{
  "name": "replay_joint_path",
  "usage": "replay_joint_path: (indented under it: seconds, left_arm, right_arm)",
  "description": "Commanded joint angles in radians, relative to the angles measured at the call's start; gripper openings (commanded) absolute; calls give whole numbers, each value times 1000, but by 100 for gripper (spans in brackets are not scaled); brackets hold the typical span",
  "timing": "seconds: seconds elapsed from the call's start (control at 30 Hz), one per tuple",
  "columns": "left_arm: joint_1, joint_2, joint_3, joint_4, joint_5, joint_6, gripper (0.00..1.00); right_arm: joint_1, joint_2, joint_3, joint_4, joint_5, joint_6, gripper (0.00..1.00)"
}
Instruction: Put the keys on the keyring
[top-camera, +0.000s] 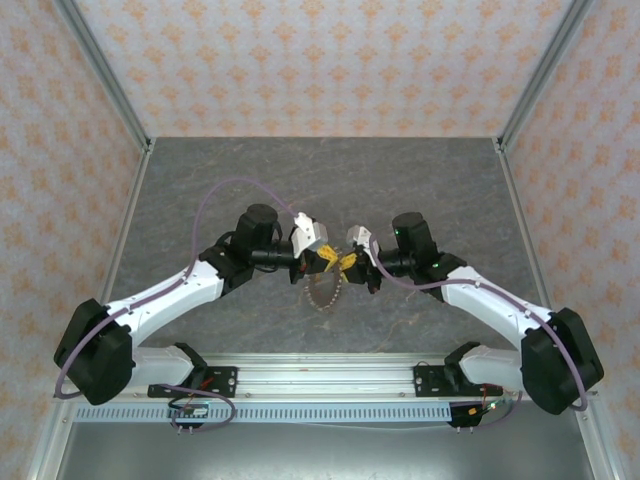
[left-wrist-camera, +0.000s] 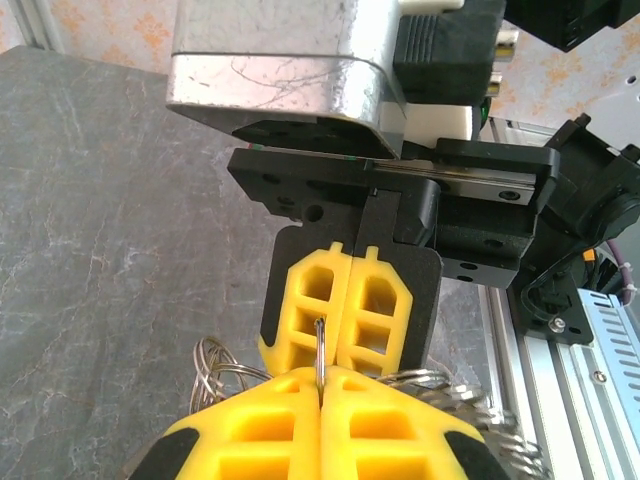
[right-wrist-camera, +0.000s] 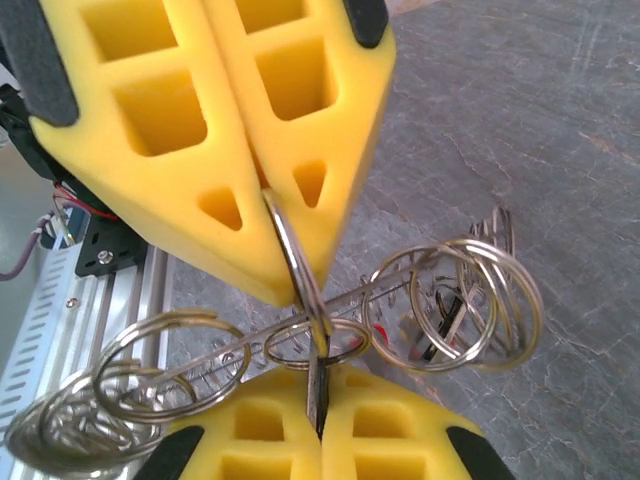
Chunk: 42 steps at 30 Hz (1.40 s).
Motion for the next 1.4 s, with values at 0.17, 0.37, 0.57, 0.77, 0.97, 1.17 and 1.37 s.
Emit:
replay_joint_path:
  seconds: [0.17,0.37,0.57,0.77,0.97,1.17,1.37]
  left_arm:
    - [-10,-14,69,-194,-106,159,0]
    - [-10,14,104,-286,-145,205,0]
    - [-38,84,182,-379,-211,255,0]
    - [-51,71,221,-469,-334,292,0]
    - [-48,43,278,-655,-460,409,0]
    - [-50,85,309,-682,-438,416,0]
    - [-88,166,332,-629,-405,374,0]
  right_arm:
    - [10,-86,38,-135,141,-89,0]
    - [11,-95,43,-152,110,-85,0]
    - [9,-108,41,-148,136,-71,16]
    - [10,-207,-13,-57,270,-12,29]
    - [8,-298,-107,118,547,95,32]
    - [8,-322,-141,155,684,172,32]
    - [6,-347,-173,167,772,241,31]
